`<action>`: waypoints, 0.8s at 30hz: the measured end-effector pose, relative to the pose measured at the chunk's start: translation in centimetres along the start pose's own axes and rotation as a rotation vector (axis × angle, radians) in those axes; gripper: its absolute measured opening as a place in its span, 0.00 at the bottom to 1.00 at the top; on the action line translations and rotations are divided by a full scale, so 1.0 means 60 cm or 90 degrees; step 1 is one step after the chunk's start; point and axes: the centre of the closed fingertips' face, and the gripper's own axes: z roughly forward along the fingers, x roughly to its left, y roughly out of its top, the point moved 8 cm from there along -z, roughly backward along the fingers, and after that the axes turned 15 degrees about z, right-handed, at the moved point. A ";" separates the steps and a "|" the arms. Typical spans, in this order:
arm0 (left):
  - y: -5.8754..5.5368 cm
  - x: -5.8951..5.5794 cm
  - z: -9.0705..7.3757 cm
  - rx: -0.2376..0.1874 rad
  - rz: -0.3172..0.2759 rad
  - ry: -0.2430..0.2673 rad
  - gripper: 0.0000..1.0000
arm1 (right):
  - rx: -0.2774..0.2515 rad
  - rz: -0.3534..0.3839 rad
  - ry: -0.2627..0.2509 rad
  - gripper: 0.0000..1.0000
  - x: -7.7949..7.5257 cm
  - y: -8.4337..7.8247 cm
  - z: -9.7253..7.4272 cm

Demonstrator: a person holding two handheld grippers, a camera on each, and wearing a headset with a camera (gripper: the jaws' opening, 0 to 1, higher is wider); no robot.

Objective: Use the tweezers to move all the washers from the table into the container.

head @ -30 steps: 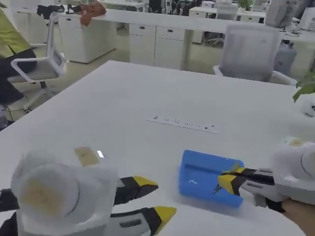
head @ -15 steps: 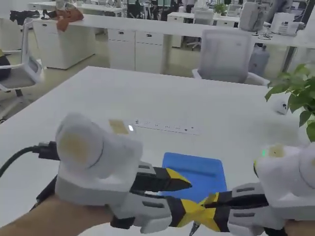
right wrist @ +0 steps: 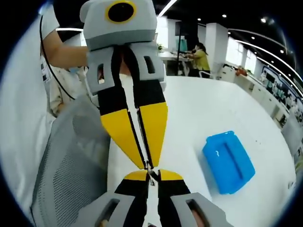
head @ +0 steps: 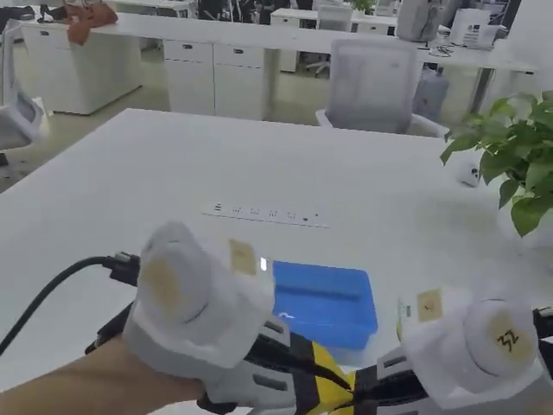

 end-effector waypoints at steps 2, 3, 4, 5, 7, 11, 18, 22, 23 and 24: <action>-0.013 -0.001 0.006 0.028 0.009 0.002 0.00 | 0.008 0.014 -0.015 0.03 -0.009 -0.009 0.006; -0.017 -0.003 0.010 0.032 -0.002 -0.003 0.00 | 0.012 0.016 -0.020 0.03 -0.011 -0.012 0.010; -0.025 -0.003 0.015 0.036 -0.006 0.001 0.00 | 0.019 0.015 -0.028 0.04 -0.014 -0.016 0.015; -0.031 -0.003 0.017 0.040 -0.003 -0.001 0.00 | 0.021 0.014 -0.029 0.04 -0.015 -0.017 0.017; -0.044 -0.002 0.022 0.057 -0.010 0.008 0.00 | 0.038 -0.001 -0.048 0.04 -0.020 -0.023 0.028; -0.074 -0.004 0.032 0.104 0.001 0.014 0.00 | 0.053 -0.008 -0.074 0.04 -0.033 -0.031 0.053; -0.109 0.001 0.039 0.129 -0.004 -0.007 0.00 | 0.011 0.060 -0.103 0.06 -0.042 -0.050 0.081; -0.125 0.000 0.036 0.140 -0.006 -0.018 0.00 | -0.016 0.114 -0.099 0.22 -0.033 -0.053 0.063; -0.128 0.000 0.035 0.144 -0.003 -0.022 0.00 | -0.032 0.122 -0.112 0.22 -0.030 -0.052 0.056; -0.135 -0.001 0.036 0.151 0.000 -0.029 0.00 | -0.041 0.133 -0.121 0.25 -0.026 -0.054 0.048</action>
